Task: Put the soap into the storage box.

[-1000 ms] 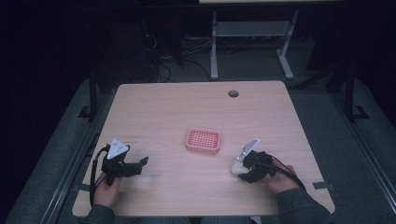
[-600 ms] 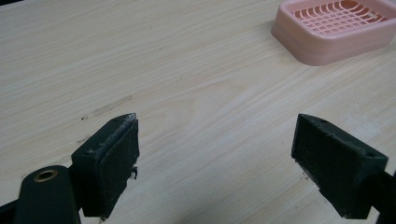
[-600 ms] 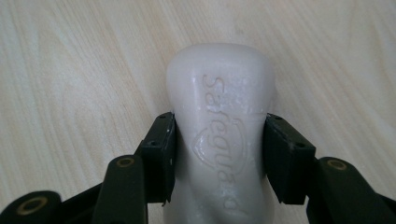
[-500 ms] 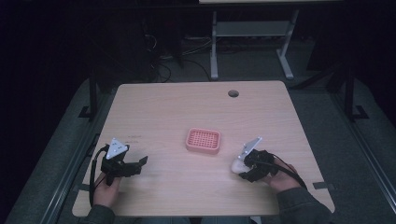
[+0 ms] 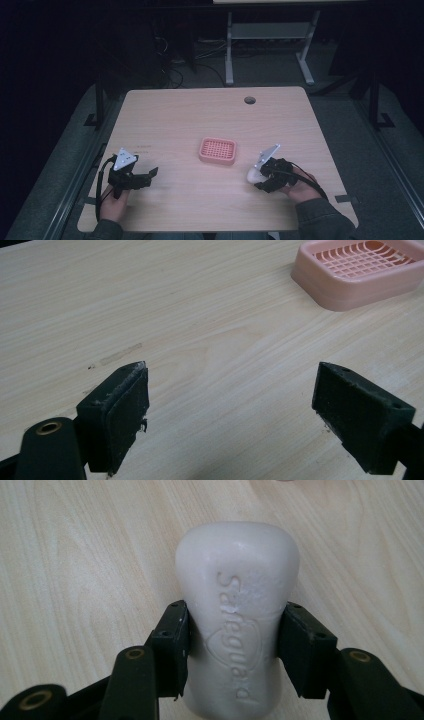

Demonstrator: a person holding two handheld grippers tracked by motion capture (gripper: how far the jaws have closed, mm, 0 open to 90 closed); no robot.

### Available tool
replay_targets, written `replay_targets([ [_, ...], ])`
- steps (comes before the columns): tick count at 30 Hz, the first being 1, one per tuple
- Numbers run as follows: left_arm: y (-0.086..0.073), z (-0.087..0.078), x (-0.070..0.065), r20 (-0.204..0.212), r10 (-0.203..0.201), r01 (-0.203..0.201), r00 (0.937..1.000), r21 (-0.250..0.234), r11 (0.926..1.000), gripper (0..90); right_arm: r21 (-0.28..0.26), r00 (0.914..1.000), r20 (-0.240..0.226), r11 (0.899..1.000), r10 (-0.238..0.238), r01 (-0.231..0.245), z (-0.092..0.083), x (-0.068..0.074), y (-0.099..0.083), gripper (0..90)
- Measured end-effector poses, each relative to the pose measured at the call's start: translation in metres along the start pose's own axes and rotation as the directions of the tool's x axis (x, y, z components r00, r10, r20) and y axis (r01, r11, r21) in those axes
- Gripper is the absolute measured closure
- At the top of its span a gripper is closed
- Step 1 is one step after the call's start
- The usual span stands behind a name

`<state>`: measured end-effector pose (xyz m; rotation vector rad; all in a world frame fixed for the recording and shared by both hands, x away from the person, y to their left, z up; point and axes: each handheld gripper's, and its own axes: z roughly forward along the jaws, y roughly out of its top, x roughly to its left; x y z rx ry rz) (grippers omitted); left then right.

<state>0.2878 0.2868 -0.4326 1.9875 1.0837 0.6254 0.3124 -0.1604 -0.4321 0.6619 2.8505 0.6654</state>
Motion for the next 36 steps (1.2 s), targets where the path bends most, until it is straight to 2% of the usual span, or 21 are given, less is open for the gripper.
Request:
replay_targets([
  [10,0.0,0.0,0.0,0.001,-0.001,0.001,1.0,0.002,1.0,14.7,-0.001,1.0,-0.001,1.0,0.003,-0.003,0.007,0.001,0.001,48.8],
  [12,0.0,0.0,0.0,0.001,0.002,-0.002,1.0,0.006,1.0,14.7,-0.009,0.9998,-0.002,1.0,0.018,-0.018,0.008,0.001,0.0,48.8],
  [17,0.0,0.001,0.0,0.001,0.003,-0.003,1.0,0.006,1.0,14.7,-0.009,0.9999,0.007,1.0,0.008,-0.008,0.011,0.001,0.0,48.7],
  [24,0.0,0.001,-0.001,0.005,0.002,-0.002,1.0,0.007,1.0,14.7,-0.024,0.9997,0.005,0.999,0.026,-0.026,0.014,0.001,-0.002,48.4],
  [29,0.0,0.001,-0.001,0.006,0.002,-0.002,1.0,0.008,1.0,14.7,-0.014,0.9998,0.008,1.0,0.018,-0.017,0.018,0.001,0.0,48.0],
  [31,0.0,0.001,-0.001,0.007,0.001,-0.001,1.0,0.008,1.0,14.7,-0.021,0.9995,0.0,0.999,0.032,-0.032,0.019,0.001,-0.001,47.9],
  [32,0.0,0.002,-0.001,0.007,0.0,-0.001,1.0,0.008,1.0,14.6,-0.045,0.9992,-0.005,0.998,0.04,-0.041,0.02,-0.001,-0.004,47.8],
  [33,0.0,0.002,-0.001,0.007,0.0,-0.001,1.0,0.008,1.0,14.7,-0.045,0.9992,-0.005,0.998,0.04,-0.041,0.02,-0.001,-0.004,47.8],
  [34,0.0,0.002,-0.001,0.007,0.0,0.0,1.0,0.009,1.0,14.7,-0.074,0.9982,-0.011,0.995,0.059,-0.06,0.02,-0.001,-0.008,47.6],
  [36,0.0,0.002,-0.002,0.008,0.0,0.0,1.0,0.007,1.0,14.7,-0.088,0.9973,-0.012,0.993,0.073,-0.074,0.02,-0.001,-0.011,47.6],
])
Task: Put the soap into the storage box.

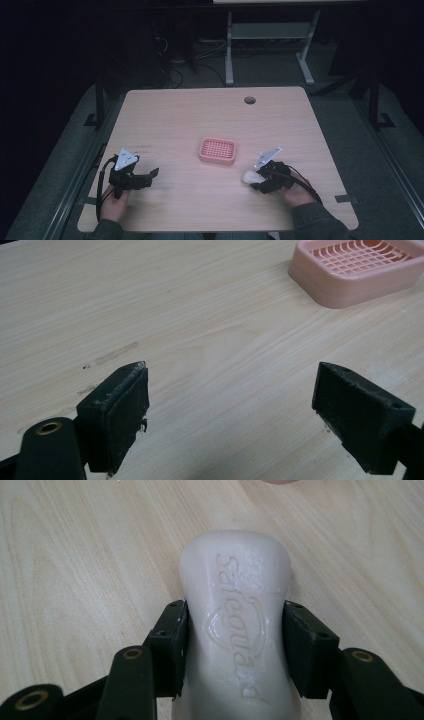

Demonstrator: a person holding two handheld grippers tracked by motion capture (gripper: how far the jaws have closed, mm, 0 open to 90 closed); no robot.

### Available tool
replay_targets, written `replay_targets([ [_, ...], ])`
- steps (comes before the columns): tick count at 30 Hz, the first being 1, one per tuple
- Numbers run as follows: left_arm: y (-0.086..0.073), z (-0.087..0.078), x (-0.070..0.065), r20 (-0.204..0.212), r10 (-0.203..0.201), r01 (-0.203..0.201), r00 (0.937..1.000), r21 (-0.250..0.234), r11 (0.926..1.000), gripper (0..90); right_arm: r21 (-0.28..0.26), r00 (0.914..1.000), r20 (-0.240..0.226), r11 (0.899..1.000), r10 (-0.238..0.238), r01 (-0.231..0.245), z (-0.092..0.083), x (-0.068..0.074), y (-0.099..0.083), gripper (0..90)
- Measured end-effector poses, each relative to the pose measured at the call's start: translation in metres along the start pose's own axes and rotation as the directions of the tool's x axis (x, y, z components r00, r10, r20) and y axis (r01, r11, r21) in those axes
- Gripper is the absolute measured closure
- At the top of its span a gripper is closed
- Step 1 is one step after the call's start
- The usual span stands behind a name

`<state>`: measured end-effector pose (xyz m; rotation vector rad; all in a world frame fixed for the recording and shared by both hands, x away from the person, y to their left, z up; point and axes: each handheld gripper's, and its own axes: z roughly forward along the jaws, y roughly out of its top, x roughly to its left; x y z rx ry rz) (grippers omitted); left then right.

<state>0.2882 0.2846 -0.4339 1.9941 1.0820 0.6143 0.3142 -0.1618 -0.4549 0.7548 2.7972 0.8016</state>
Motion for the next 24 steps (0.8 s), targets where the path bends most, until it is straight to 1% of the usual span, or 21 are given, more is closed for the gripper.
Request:
replay_targets([
  [2,0.0,0.0,0.0,0.0,0.0,0.0,1.0,0.002,1.0,14.6,-0.011,1.0,0.007,1.0,-0.002,0.002,0.0,0.001,-0.001,47.7],
  [4,0.0,0.0,0.0,-0.001,-0.004,0.004,1.0,-0.002,1.0,14.7,-0.003,0.9999,0.007,1.0,-0.007,0.007,-0.001,0.002,-0.001,48.0],
  [5,0.0,-0.001,0.001,-0.002,0.0,0.0,1.0,0.0,1.0,14.7,-0.003,0.9999,0.007,1.0,-0.007,0.007,-0.001,0.002,-0.001,48.0],
  [6,0.0,-0.001,0.001,-0.004,0.001,-0.001,1.0,-0.003,1.0,14.7,0.019,0.9995,0.013,0.999,-0.03,0.03,-0.001,0.005,0.002,48.3],
  [7,0.0,-0.002,0.002,-0.005,-0.001,0.001,1.0,-0.004,1.0,14.7,0.019,0.9995,0.013,0.999,-0.03,0.03,-0.001,0.005,0.002,48.3],
  [8,0.0,-0.002,0.002,-0.005,-0.009,0.009,0.9999,-0.009,0.9999,14.7,0.043,0.9988,0.012,0.998,-0.047,0.046,-0.001,0.006,0.005,48.4],
  [12,0.0,-0.002,0.002,-0.004,-0.007,0.007,1.0,-0.008,0.9999,14.7,0.057,0.9979,0.019,0.996,-0.063,0.062,-0.005,0.008,0.011,48.5],
  [14,0.0,-0.002,0.002,-0.005,-0.007,0.007,1.0,-0.008,0.9999,14.7,0.044,0.9972,0.032,0.997,-0.067,0.065,-0.01,0.008,0.016,48.5],
  [15,0.0,-0.001,0.002,-0.004,-0.009,0.009,0.9999,-0.007,0.9999,14.6,0.035,0.997,0.025,0.997,-0.073,0.072,-0.014,0.006,0.023,48.5],
  [16,0.0,-0.001,0.002,-0.004,-0.009,0.009,0.9999,-0.007,0.9999,14.7,0.035,0.997,0.025,0.997,-0.073,0.072,-0.014,0.006,0.023,48.5],
  [17,0.0,-0.001,0.002,-0.004,-0.009,0.009,0.9999,-0.006,0.9999,14.7,0.037,0.9962,0.028,0.996,-0.082,0.081,-0.016,0.005,0.027,48.5],
  [18,0.0,-0.002,0.002,-0.006,-0.009,0.009,0.9999,-0.008,0.9999,14.7,0.046,0.9946,0.034,0.994,-0.098,0.097,-0.019,0.003,0.036,48.5],
  [19,0.0,-0.002,0.002,-0.006,-0.009,0.009,0.9999,-0.008,0.9999,14.7,0.046,0.9946,0.034,0.994,-0.098,0.097,-0.019,0.003,0.036,48.5],
  [20,0.0,-0.002,0.002,-0.007,-0.009,0.009,0.9999,-0.01,0.9999,14.7,0.056,0.9933,0.029,0.992,-0.112,0.11,-0.02,0.002,0.046,48.4],
  [21,0.0,-0.002,0.002,-0.007,-0.013,0.013,0.9999,-0.013,0.9998,14.7,0.056,0.9933,0.029,0.992,-0.112,0.11,-0.02,0.002,0.046,48.4],
  [22,0.0,-0.002,0.002,-0.008,-0.017,0.017,0.9998,-0.017,0.9997,14.7,0.057,0.9914,0.023,0.99,-0.129,0.127,-0.021,0.0,0.053,48.5],
  [23,0.0,-0.003,0.003,-0.007,-0.018,0.018,0.9998,-0.011,0.9998,14.7,0.057,0.9914,0.023,0.99,-0.129,0.127,-0.021,0.0,0.053,48.5],
  [24,0.0,-0.002,0.002,-0.006,-0.027,0.027,0.9996,-0.019,0.9994,14.7,0.056,0.9899,0.024,0.989,-0.139,0.138,-0.021,-0.001,0.056,48.5],
])
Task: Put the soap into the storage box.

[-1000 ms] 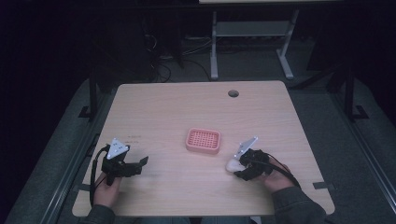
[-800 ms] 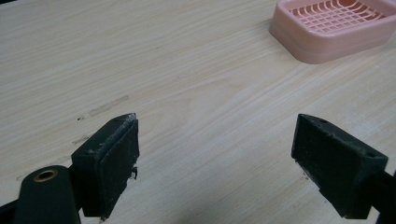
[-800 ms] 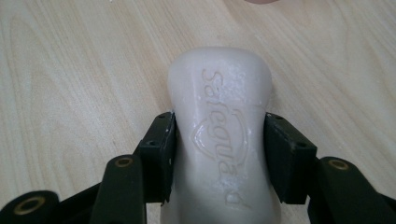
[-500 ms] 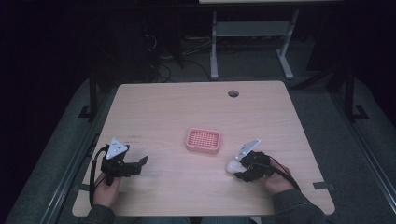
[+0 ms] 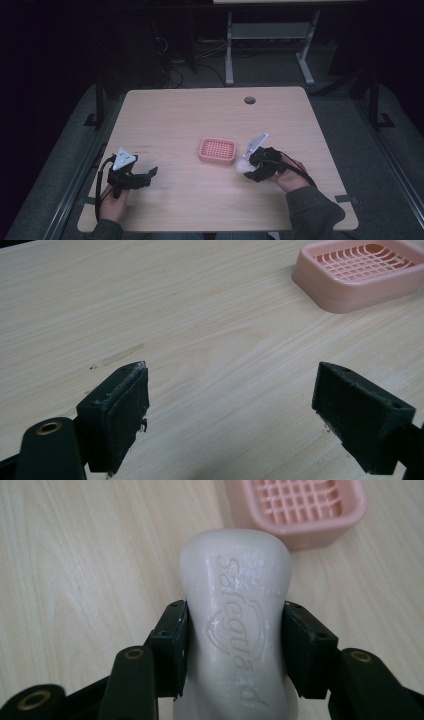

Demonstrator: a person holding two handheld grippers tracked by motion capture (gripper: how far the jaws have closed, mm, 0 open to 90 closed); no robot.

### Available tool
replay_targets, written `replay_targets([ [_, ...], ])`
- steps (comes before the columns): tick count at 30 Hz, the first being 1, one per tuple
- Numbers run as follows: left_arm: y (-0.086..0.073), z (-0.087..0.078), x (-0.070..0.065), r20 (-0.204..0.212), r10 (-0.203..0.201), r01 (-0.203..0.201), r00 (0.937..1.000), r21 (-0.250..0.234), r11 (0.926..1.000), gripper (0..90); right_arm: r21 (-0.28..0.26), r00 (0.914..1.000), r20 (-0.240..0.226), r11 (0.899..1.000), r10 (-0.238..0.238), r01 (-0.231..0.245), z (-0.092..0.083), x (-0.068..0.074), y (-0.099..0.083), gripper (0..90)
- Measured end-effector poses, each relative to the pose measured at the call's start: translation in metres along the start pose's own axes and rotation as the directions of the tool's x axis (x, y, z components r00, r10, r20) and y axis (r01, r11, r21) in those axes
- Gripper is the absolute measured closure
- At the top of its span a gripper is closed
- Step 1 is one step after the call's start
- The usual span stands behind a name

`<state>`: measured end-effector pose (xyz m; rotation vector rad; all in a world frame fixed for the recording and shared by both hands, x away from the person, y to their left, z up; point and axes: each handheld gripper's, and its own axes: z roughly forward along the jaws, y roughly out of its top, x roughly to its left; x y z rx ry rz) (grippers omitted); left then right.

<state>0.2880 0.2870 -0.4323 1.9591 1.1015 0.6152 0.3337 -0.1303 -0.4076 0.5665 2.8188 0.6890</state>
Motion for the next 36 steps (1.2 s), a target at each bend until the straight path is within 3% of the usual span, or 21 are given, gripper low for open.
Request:
replay_targets([
  [7,0.0,-0.001,0.001,-0.002,0.004,-0.004,1.0,-0.001,1.0,14.7,-0.006,0.9995,-0.018,1.0,-0.024,0.024,-0.003,-0.01,0.027,48.4],
  [16,0.0,-0.001,0.002,-0.005,0.001,-0.001,1.0,0.005,1.0,14.7,-0.017,0.9986,-0.03,0.999,-0.045,0.044,-0.001,-0.021,0.048,48.4],
  [36,0.0,0.0,0.002,-0.002,-0.007,0.007,1.0,-0.001,1.0,14.7,-0.019,0.9971,-0.053,0.998,-0.054,0.053,0.014,-0.035,0.073,48.3],
])
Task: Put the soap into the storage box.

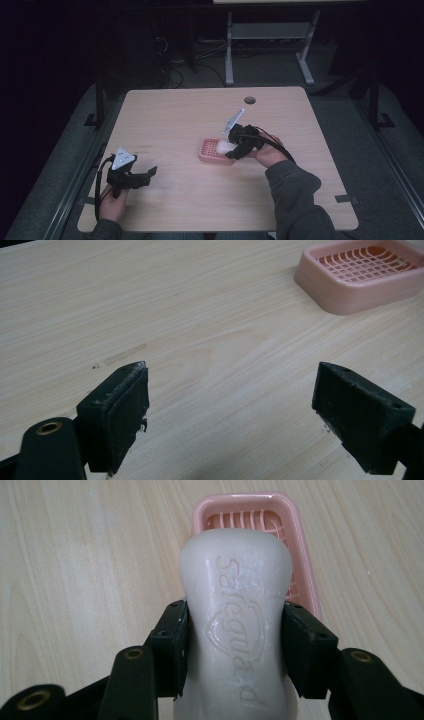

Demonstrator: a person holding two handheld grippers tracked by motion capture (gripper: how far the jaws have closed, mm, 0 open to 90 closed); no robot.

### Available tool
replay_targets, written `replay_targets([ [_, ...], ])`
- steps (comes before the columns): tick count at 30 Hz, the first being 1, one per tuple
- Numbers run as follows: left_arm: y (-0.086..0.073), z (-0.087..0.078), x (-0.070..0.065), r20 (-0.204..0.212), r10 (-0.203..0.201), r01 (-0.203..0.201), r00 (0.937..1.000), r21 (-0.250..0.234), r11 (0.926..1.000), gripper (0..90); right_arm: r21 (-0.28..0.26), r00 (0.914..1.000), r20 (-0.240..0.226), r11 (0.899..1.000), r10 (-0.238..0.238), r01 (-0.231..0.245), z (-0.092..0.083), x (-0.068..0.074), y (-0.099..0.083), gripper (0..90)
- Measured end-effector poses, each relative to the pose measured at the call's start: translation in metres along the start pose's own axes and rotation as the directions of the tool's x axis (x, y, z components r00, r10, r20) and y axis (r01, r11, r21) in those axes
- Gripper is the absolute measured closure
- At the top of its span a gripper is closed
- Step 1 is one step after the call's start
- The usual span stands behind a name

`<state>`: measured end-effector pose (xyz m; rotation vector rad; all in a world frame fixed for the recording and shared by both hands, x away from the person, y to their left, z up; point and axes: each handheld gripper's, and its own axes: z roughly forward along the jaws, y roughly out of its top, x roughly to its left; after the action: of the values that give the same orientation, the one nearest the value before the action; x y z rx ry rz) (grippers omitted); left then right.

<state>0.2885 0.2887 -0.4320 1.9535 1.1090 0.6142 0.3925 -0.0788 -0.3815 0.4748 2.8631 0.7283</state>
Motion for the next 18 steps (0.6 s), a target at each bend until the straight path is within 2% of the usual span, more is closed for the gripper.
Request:
replay_targets([
  [6,0.0,0.001,0.0,0.0,-0.001,0.001,1.0,-0.001,1.0,14.7,-0.002,1.0,-0.007,1.0,0.005,-0.005,0.004,-0.006,0.006,48.3],
  [12,0.0,0.001,0.0,0.001,0.002,-0.002,1.0,0.005,1.0,14.7,0.025,1.0,-0.006,1.0,0.005,-0.005,0.014,-0.011,0.011,48.3],
  [18,0.0,0.001,0.0,0.003,0.002,-0.002,1.0,0.007,1.0,14.7,0.03,0.9999,-0.011,1.0,0.01,-0.01,0.02,-0.014,0.014,48.3],
])
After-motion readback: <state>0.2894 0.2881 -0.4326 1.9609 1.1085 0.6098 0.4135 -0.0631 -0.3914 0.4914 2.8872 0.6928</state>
